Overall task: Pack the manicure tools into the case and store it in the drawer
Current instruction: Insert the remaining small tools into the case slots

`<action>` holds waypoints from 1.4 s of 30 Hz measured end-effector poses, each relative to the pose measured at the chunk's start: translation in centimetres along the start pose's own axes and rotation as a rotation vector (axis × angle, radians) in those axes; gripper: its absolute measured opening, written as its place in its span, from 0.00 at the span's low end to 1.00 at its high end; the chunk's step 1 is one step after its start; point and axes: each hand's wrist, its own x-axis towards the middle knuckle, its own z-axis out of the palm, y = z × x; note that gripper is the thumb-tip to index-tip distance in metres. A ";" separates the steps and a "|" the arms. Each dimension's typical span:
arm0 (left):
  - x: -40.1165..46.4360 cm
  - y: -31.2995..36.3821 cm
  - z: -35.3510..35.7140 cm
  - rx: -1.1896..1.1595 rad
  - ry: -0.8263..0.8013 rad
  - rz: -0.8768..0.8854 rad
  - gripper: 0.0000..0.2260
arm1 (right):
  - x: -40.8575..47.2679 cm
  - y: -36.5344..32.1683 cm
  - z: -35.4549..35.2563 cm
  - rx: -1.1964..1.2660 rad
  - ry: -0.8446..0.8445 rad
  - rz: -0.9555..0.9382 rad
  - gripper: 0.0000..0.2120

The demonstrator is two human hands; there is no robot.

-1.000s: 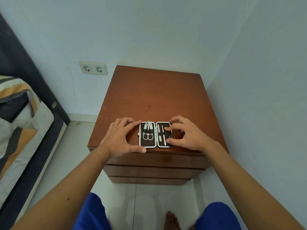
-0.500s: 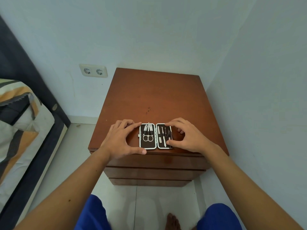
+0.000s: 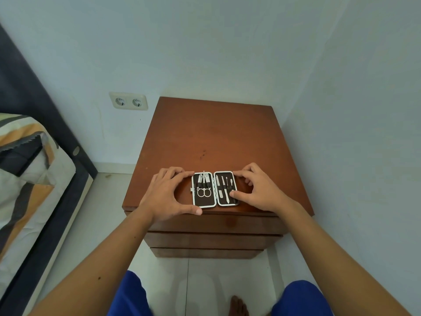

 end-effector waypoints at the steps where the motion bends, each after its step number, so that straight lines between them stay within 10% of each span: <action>1: 0.0 0.0 0.0 -0.002 -0.004 -0.001 0.53 | 0.0 0.0 0.0 0.008 0.005 0.003 0.32; 42: 0.1 0.2 -0.2 0.002 -0.020 0.027 0.44 | 3.1 -3.2 3.4 0.065 0.080 -0.113 0.13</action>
